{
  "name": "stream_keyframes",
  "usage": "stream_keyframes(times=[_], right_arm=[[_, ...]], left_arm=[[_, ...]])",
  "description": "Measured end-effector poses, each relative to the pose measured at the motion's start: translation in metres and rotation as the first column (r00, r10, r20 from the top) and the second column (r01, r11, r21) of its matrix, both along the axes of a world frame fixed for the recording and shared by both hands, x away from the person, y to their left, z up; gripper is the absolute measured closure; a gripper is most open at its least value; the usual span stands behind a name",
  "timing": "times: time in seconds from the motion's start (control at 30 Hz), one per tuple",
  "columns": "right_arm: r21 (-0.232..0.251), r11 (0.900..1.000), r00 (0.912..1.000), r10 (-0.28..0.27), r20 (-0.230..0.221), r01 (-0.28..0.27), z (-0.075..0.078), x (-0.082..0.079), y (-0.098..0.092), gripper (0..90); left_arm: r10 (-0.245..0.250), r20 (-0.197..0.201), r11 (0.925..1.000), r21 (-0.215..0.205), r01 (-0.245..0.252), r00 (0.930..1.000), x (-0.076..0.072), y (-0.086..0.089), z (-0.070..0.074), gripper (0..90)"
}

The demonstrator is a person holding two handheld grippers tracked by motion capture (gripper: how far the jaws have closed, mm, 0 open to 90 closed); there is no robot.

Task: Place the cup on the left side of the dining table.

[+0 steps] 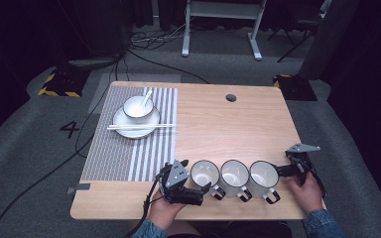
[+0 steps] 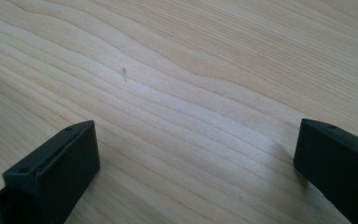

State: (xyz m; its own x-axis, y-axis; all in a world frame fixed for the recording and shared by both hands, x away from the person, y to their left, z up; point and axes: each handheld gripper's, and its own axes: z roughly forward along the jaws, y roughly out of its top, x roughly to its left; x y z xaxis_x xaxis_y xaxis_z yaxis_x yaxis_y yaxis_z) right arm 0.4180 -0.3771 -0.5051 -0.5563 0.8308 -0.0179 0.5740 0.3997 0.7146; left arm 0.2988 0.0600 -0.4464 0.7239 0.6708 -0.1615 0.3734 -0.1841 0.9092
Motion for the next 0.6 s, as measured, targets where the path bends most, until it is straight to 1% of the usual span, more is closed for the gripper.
stream_keyframes(times=[0.03,0.07,0.1,0.17,0.2,0.23,0.27,0.3,0.33,0.4,0.47,0.5,0.53,0.57,0.6], right_arm=[[0.0,1.0,1.0,-0.001,0.0,0.001,0.0,0.0,0.0,0.3],[0.0,1.0,1.0,0.0,0.0,0.0,0.0,0.0,0.0,0.3],[0.0,1.0,1.0,0.0,-0.001,0.0,0.0,0.0,0.0,0.3],[0.0,1.0,1.0,0.0,0.0,0.0,0.0,0.0,0.0,0.3],[0.0,1.0,1.0,0.0,0.0,0.0,0.0,0.0,0.0,0.3],[0.0,1.0,1.0,0.001,0.001,-0.001,0.0,0.0,0.0,0.3],[0.0,1.0,1.0,0.0,0.0,0.0,0.0,0.0,0.0,0.3],[0.001,1.0,1.0,0.0,-0.001,0.0,0.0,0.0,0.0,0.3],[0.0,1.0,1.0,0.0,0.0,0.0,0.0,0.0,0.0,0.3],[0.0,1.0,1.0,0.0,0.0,0.0,0.0,0.0,0.0,0.3],[0.0,1.0,1.0,0.0,0.001,0.0,0.0,0.0,0.0,0.3],[0.0,1.0,1.0,-0.001,0.001,0.001,0.0,0.0,0.0,0.3],[0.0,1.0,1.0,0.0,-0.001,0.0,0.0,0.0,0.0,0.3],[0.0,1.0,1.0,0.0,0.0,0.0,0.0,0.0,0.0,0.3],[0.0,1.0,1.0,0.001,0.001,-0.001,0.0,0.0,0.0,0.3]], left_arm=[[-0.003,-0.012,1.0,-0.008,0.003,0.9999,0.001,0.0,-0.003,0.0],[-0.008,-0.029,1.0,-0.006,0.008,0.9995,0.001,-0.001,-0.005,0.0],[-0.012,-0.033,0.9999,-0.012,0.012,0.9994,0.002,-0.003,-0.007,0.0],[-0.034,-0.037,0.9994,0.004,0.034,0.9987,0.001,-0.007,-0.011,0.0],[-0.052,-0.038,0.9985,0.015,0.053,0.9979,0.001,-0.008,-0.012,0.0],[-0.057,-0.026,0.9978,0.034,0.058,0.998,0.001,-0.01,-0.014,0.0],[-0.053,-0.031,0.9975,0.046,0.054,0.9981,-0.001,-0.012,-0.016,0.0],[-0.056,-0.033,0.996,0.068,0.058,0.9979,0.0,-0.013,-0.018,0.0],[-0.057,-0.045,0.9945,0.086,0.06,0.9974,0.0,-0.013,-0.02,0.0],[-0.054,-0.055,0.9943,0.089,0.059,0.997,0.001,-0.013,-0.024,0.0],[-0.062,-0.072,0.9904,0.119,0.071,0.9954,0.003,-0.015,-0.027,0.0],[-0.061,-0.079,0.9869,0.145,0.072,0.995,0.003,-0.016,-0.028,0.0],[-0.059,-0.08,0.9847,0.159,0.071,0.995,0.004,-0.017,-0.03,0.0],[-0.057,-0.087,0.9831,0.168,0.072,0.9945,0.005,-0.019,-0.033,0.0],[-0.057,-0.087,0.9831,0.168,0.072,0.9945,0.005,-0.019,-0.033,0.0]])
